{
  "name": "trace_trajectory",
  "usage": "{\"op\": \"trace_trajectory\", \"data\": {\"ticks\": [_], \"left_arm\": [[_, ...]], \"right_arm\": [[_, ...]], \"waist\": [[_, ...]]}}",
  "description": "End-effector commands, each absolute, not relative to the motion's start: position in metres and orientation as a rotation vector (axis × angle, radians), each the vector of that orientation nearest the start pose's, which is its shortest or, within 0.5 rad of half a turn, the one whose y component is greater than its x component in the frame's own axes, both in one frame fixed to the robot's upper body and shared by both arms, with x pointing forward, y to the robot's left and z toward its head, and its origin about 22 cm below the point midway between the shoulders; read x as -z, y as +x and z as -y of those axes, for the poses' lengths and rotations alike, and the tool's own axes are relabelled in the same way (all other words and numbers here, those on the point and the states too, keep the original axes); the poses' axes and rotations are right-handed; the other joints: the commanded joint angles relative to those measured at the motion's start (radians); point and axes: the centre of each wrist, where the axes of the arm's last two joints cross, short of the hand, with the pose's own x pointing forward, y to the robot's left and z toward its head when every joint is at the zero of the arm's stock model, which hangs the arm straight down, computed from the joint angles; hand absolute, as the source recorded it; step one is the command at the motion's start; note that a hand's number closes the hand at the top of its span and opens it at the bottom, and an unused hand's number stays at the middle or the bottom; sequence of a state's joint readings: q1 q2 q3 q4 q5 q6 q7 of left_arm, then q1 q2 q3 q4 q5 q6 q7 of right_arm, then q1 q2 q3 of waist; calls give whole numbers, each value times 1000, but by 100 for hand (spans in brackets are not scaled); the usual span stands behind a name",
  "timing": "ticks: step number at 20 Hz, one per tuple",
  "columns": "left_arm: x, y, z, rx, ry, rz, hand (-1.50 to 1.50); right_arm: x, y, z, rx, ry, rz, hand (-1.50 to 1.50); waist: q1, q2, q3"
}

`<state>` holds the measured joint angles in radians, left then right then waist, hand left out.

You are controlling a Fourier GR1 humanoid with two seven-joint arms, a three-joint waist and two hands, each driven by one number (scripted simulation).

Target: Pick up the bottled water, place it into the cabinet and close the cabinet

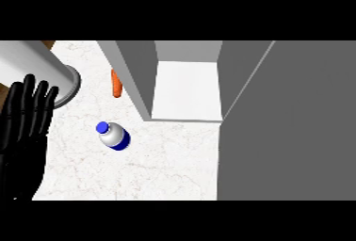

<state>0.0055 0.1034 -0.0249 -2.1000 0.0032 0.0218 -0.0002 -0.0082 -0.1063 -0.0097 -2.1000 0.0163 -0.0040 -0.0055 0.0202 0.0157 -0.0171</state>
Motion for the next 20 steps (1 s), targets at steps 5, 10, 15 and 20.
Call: {"op": "trace_trajectory", "data": {"ticks": [5, 10, 15, 20], "left_arm": [[-118, 210, -245, 16, 126, 2118, -150], [-127, 198, -222, -311, 58, 1919, -150], [-153, 166, -237, -322, 90, 1920, -150], [-178, 131, -233, -300, 92, 1923, -150]], "right_arm": [[-136, 160, 228, -166, -17, 2106, -150], [-131, 152, 213, -235, 285, 2004, -150], [-153, 135, 208, -229, 310, 2001, -150], [-169, 116, 197, -224, 296, 1983, -150]], "waist": [[-28, -18, 17], [-27, -21, 18], [-20, -18, 17], [-18, -18, 17]]}}
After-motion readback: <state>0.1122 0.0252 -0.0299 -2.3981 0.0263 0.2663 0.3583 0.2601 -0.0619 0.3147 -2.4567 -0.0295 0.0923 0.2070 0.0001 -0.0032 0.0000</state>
